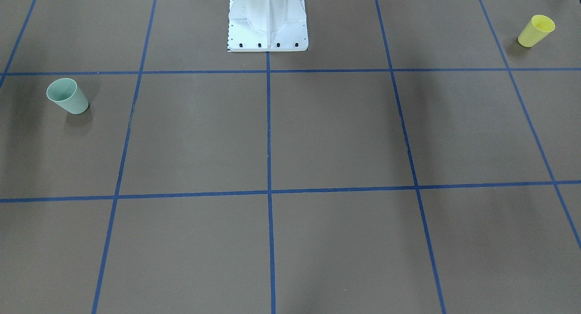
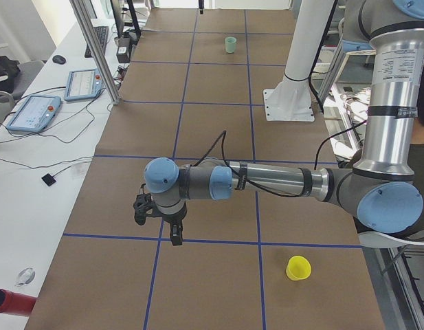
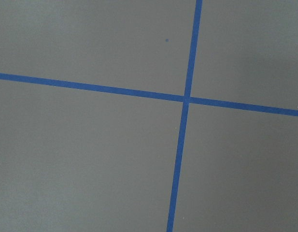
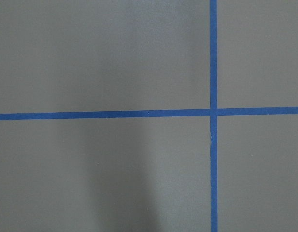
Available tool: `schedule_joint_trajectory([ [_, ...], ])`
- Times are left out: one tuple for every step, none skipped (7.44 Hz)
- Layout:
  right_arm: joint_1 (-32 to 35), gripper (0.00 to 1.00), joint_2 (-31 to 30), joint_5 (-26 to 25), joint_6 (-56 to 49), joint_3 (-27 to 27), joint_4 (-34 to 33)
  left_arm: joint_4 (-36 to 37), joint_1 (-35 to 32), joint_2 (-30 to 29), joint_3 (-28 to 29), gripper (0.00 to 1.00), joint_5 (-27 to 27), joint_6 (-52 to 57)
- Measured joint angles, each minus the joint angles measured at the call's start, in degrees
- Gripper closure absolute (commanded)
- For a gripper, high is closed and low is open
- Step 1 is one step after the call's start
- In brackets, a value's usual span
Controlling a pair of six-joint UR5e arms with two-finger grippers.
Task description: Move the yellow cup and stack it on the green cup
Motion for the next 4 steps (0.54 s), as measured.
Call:
schedule_joint_trajectory([
  [0.0,0.0,0.0,0.0,0.0,0.0,0.0,0.0,0.0,0.1,-0.4,0.0,0.0,0.0],
  [0.0,0.0,0.0,0.0,0.0,0.0,0.0,0.1,0.0,0.2,-0.7,0.0,0.0,0.1],
  [0.0,0.0,0.0,0.0,0.0,0.0,0.0,0.1,0.0,0.3,-0.7,0.0,0.1,0.1],
  [0.0,0.0,0.0,0.0,0.0,0.0,0.0,0.0,0.0,0.5,-0.9,0.0,0.0,0.1],
])
